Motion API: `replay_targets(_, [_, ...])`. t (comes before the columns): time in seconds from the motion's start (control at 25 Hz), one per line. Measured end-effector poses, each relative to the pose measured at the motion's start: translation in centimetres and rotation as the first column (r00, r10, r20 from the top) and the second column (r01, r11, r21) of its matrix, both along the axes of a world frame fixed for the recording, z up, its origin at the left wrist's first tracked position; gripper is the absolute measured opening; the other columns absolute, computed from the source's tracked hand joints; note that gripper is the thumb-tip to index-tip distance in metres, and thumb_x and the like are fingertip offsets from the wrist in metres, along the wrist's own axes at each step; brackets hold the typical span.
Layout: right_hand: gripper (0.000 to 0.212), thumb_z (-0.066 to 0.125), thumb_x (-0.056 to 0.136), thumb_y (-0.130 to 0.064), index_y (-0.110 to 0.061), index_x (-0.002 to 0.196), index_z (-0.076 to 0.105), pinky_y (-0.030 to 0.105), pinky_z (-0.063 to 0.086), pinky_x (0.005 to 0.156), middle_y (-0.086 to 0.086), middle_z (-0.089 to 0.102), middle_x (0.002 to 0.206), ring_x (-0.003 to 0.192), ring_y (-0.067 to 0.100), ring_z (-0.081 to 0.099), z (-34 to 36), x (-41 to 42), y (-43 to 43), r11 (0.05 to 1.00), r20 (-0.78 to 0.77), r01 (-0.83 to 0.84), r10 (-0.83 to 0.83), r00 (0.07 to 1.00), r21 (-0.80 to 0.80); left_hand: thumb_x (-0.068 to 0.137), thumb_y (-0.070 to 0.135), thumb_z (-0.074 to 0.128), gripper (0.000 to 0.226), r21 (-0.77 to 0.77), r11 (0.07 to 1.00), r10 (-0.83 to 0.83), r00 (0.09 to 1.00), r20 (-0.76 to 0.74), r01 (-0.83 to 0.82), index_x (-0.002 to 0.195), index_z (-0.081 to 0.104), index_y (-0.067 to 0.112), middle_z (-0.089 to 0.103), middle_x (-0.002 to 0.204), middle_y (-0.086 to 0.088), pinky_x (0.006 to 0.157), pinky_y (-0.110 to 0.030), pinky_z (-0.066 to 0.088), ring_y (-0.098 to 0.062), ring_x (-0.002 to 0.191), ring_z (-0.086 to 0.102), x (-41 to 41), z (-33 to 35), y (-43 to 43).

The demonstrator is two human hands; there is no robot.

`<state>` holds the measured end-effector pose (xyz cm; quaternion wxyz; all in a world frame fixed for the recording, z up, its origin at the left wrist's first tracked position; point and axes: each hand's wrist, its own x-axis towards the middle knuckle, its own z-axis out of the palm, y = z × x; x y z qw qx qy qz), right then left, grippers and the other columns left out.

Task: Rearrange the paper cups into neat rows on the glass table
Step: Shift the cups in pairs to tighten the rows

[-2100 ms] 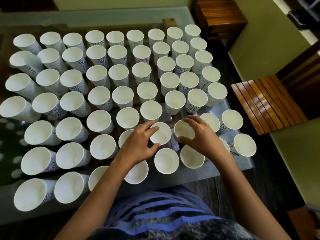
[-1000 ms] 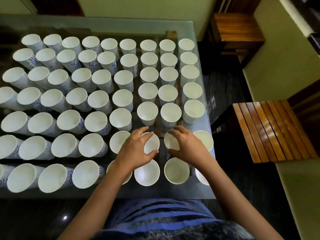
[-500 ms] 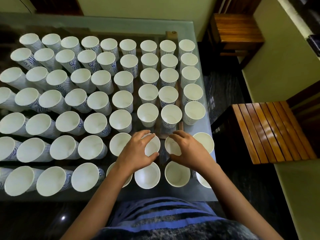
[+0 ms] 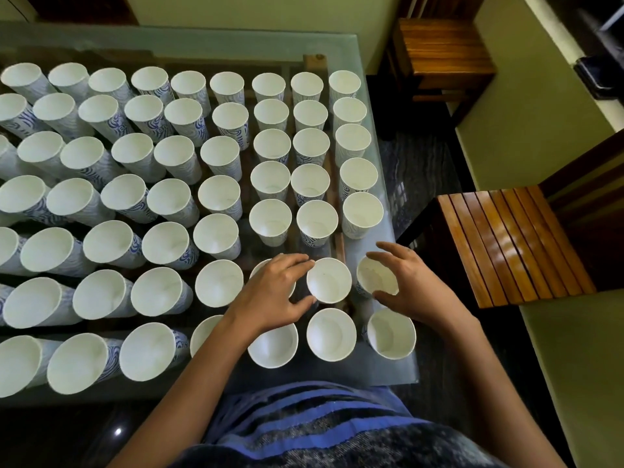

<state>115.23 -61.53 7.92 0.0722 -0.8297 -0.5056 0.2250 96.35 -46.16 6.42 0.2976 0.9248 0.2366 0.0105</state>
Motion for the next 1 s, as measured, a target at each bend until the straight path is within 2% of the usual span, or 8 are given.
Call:
replay_targets(0.16, [0.076,0.074,0.073,-0.036,-0.028,0.138,0.035,0.037,0.034,0.107,-0.001,0.027,0.15,0.137,0.02,0.025,-0.5,-0.5,0.1,0.999,-0.008,0.027,-0.027,1.0,0.017,0.078,0.033,0.069,0.06,0.005,0.999,-0.033,0.999,-0.026,0.034,0.132,0.048,0.019,0.047,0.138,0.001,0.108,-0.034,0.029,-0.018,0.128,0.041,0.5,-0.3,0.0])
replay_targets(0.4, [0.073,0.072,0.076,-0.034,-0.023,0.138,0.036,0.036,0.047,0.097,0.002,0.038,0.142,0.126,0.022,0.04,-0.9,-0.8,0.2,0.999,0.048,0.048,-0.048,0.998,0.015,0.077,0.03,0.071,0.058,0.0,0.999,-0.034,0.999,-0.013,0.034,0.129,0.051,0.017,0.051,0.135,-0.001,0.108,-0.034,0.026,-0.021,0.127,0.044,0.6,-0.7,-0.2])
replay_targets(0.52, [0.074,0.072,0.075,-0.035,-0.023,0.138,0.036,0.037,0.048,0.095,0.001,0.039,0.141,0.125,0.023,0.04,-0.8,-0.8,-0.3,0.998,0.041,0.059,-0.06,0.997,0.013,0.076,0.028,0.072,0.057,-0.017,0.999,-0.037,0.999,-0.001,0.037,0.128,0.052,0.016,0.051,0.135,-0.001,0.11,-0.033,0.024,-0.02,0.127,0.043,0.7,-0.7,-0.1])
replay_targets(0.64, [0.077,0.072,0.074,-0.04,-0.025,0.139,0.034,0.038,0.046,0.098,0.0,0.035,0.144,0.129,0.021,0.037,-0.7,-0.8,-0.2,0.998,0.021,0.062,-0.063,0.998,0.015,0.076,0.03,0.072,0.059,-0.028,0.998,-0.049,0.999,0.001,0.049,0.129,0.051,0.018,0.049,0.136,0.001,0.11,-0.035,0.027,-0.017,0.127,0.043,0.7,-0.5,0.2])
replay_targets(0.72, [0.076,0.071,0.075,-0.044,-0.025,0.139,0.035,0.038,0.045,0.099,0.0,0.036,0.145,0.129,0.021,0.038,-0.5,-0.5,0.4,0.996,-0.003,0.075,-0.075,0.997,0.044,0.075,0.032,0.072,0.058,-0.04,0.998,-0.042,0.999,0.015,0.043,0.129,0.052,0.019,0.049,0.136,0.001,0.105,-0.032,0.033,-0.016,0.126,0.043,0.8,-0.1,0.6])
replay_targets(0.8, [0.069,0.07,0.078,-0.04,-0.022,0.137,0.039,0.037,0.046,0.099,0.002,0.039,0.143,0.128,0.022,0.041,-0.2,0.0,1.4,0.994,0.003,0.064,-0.064,0.998,0.094,0.076,0.032,0.071,0.055,-0.038,0.999,-0.022,0.999,0.046,0.024,0.126,0.055,0.018,0.051,0.134,0.0,0.099,-0.027,0.035,-0.017,0.124,0.045,1.4,0.5,1.2])
replay_targets(0.92, [0.062,0.068,0.081,-0.032,-0.018,0.136,0.042,0.036,0.043,0.102,0.004,0.039,0.143,0.128,0.022,0.04,0.0,1.1,4.0,0.979,0.026,0.099,-0.105,0.994,0.176,0.077,0.032,0.071,0.053,0.015,0.996,0.082,0.99,0.115,-0.085,0.125,0.056,0.014,0.053,0.132,-0.006,0.097,-0.033,0.04,-0.022,0.121,0.048,3.7,1.2,2.7])
replay_targets(1.0, [0.063,0.069,0.081,-0.029,-0.017,0.136,0.041,0.038,0.041,0.104,0.005,0.037,0.145,0.13,0.024,0.038,0.0,1.7,5.9,0.961,0.023,0.164,-0.173,0.985,0.224,0.076,0.034,0.071,0.058,0.053,0.986,0.149,0.981,0.121,-0.156,0.127,0.053,0.012,0.051,0.134,-0.008,0.101,-0.036,0.038,-0.023,0.123,0.045,5.7,1.4,3.9])
